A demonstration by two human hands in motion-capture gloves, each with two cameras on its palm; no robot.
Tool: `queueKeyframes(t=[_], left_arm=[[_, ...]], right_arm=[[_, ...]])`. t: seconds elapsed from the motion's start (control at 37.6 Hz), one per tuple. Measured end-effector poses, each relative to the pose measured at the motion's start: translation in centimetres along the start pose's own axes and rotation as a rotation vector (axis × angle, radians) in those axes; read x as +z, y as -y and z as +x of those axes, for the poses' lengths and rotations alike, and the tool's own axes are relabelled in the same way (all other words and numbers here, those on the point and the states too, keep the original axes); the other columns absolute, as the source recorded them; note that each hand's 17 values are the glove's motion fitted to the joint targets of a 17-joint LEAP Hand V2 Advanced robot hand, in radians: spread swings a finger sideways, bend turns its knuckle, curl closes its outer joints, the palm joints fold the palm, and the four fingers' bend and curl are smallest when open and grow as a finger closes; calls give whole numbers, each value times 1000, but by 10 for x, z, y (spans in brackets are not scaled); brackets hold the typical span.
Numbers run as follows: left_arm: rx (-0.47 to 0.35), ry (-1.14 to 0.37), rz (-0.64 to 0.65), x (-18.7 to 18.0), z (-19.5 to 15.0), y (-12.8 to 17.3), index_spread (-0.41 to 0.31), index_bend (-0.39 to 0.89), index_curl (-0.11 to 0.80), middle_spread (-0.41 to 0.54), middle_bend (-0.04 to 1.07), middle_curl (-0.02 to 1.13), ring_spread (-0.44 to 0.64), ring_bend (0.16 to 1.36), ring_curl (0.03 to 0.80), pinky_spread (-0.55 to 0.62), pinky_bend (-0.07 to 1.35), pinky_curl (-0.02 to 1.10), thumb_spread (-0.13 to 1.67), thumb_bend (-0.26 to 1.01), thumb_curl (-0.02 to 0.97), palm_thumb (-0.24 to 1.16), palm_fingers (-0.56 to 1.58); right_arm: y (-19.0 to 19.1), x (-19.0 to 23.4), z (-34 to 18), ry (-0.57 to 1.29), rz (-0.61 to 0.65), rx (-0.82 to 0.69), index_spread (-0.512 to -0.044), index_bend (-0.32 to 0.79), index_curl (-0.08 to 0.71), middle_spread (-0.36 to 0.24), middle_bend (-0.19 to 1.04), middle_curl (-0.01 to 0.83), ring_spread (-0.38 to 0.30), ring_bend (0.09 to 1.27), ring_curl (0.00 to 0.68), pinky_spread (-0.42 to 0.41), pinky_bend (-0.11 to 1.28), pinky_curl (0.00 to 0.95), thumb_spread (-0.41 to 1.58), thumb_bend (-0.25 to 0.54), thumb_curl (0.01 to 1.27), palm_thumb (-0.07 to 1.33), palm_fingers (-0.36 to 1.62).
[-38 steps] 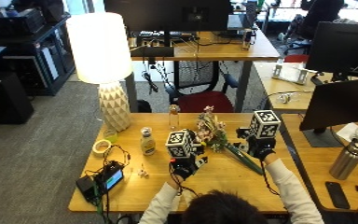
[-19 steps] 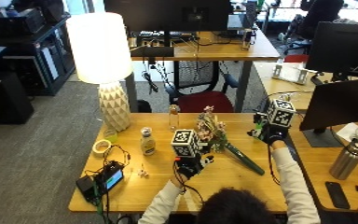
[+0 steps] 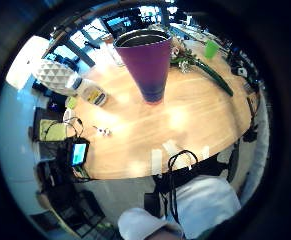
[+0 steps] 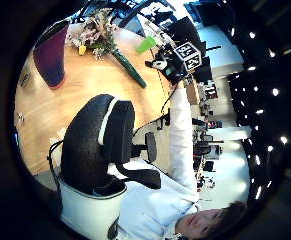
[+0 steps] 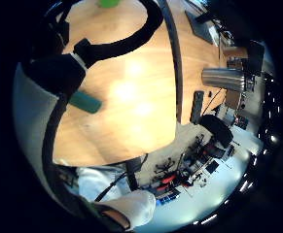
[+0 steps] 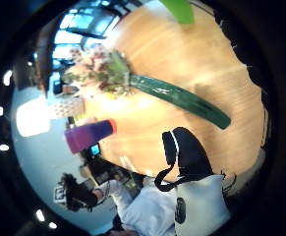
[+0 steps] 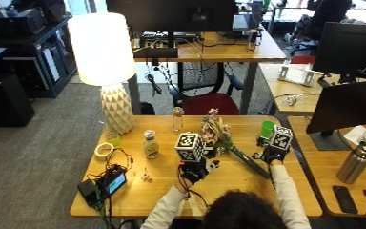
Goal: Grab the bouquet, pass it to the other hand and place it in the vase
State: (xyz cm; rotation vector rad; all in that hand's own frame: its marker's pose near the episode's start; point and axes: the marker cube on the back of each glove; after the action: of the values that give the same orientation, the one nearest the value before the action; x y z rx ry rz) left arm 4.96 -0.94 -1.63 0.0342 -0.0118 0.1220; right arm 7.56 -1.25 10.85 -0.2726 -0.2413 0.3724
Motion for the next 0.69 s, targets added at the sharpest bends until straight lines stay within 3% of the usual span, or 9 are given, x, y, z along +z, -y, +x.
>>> queueKeyframes(t=[0.27,0.35,0.37,0.45,0.69], left_arm=[[1,-15,13,7,-6,10,-25,164,374,173,170,277,431,418,236,433,216,311,1201,-17,248,250,228],[-1,-14,0,5,-5,6,-24,167,373,173,171,280,431,422,238,433,218,315,1201,-17,250,250,225],[1,-14,-3,3,-4,4,-24,162,371,173,173,281,431,424,240,433,220,316,1201,-17,250,250,222],[10,-20,-9,-3,-1,-2,-23,165,370,176,174,284,431,427,242,433,222,319,1202,-17,252,249,220],[0,-40,-27,3,-11,5,-19,168,368,178,176,292,431,432,248,434,225,326,1202,-17,255,248,214]], right_arm=[[14,67,6,-102,-173,50,-170,86,121,-31,369,403,-107,664,370,131,646,344,1009,-12,364,751,701],[18,73,5,-142,-147,49,-179,100,132,-36,384,409,-123,652,368,102,627,339,992,-4,375,788,761],[20,74,5,-150,-131,48,-184,164,155,-48,382,413,-136,636,365,44,626,339,987,12,383,825,855],[21,76,4,-158,-147,69,-200,152,175,-72,396,425,-163,648,372,-43,618,335,975,14,394,868,1027],[26,80,-4,-127,-129,64,-193,195,261,-102,373,460,-210,626,413,-211,590,358,831,10,475,984,1200]])
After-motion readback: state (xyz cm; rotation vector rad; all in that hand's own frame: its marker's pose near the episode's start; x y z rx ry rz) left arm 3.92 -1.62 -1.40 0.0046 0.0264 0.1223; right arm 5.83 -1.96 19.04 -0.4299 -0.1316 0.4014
